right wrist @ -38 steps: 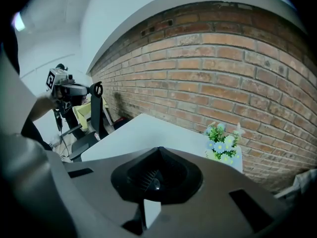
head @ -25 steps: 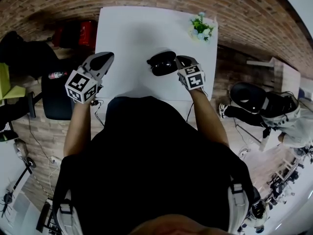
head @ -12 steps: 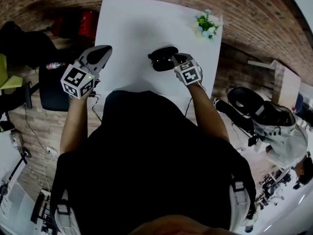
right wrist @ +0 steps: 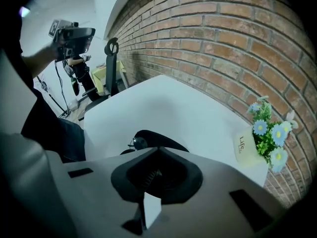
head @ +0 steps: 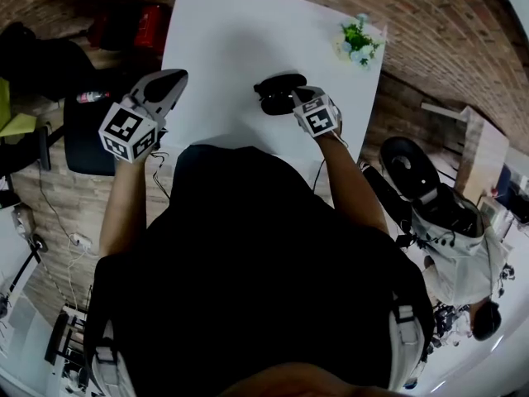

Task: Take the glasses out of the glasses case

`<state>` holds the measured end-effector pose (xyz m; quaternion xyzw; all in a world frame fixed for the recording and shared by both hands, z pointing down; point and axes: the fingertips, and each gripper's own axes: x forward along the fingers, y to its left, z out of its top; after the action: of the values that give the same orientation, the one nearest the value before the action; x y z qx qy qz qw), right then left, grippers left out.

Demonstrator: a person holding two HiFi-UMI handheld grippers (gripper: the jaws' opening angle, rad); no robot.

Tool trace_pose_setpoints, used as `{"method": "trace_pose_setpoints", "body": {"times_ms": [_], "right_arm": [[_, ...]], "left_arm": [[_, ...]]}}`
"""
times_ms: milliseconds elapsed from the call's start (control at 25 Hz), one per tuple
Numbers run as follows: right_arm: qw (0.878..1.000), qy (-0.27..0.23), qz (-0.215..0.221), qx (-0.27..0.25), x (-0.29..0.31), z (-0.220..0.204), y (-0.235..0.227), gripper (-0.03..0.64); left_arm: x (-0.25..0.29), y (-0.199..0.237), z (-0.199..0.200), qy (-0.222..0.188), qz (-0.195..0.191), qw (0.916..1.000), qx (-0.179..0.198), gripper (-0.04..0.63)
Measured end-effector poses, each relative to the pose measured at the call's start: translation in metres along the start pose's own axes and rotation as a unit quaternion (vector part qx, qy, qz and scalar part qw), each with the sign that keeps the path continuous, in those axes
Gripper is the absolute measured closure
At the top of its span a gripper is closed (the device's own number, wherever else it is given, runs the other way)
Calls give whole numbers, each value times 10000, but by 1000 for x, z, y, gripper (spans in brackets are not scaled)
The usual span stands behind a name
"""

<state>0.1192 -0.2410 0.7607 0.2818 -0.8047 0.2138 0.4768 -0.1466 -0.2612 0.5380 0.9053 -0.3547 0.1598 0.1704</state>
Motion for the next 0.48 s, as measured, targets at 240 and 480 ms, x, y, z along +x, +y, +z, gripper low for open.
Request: {"method": "trace_pose_setpoints", "body": {"times_ms": [240, 480], "right_arm": [[9989, 267, 187, -339, 15, -6, 4, 584], [9961, 523, 344, -620, 26, -13, 3, 561]], "left_arm": [[0, 5, -2, -20, 79, 9999, -64, 580], [1, 8, -4, 11, 112, 9999, -107, 579]]}}
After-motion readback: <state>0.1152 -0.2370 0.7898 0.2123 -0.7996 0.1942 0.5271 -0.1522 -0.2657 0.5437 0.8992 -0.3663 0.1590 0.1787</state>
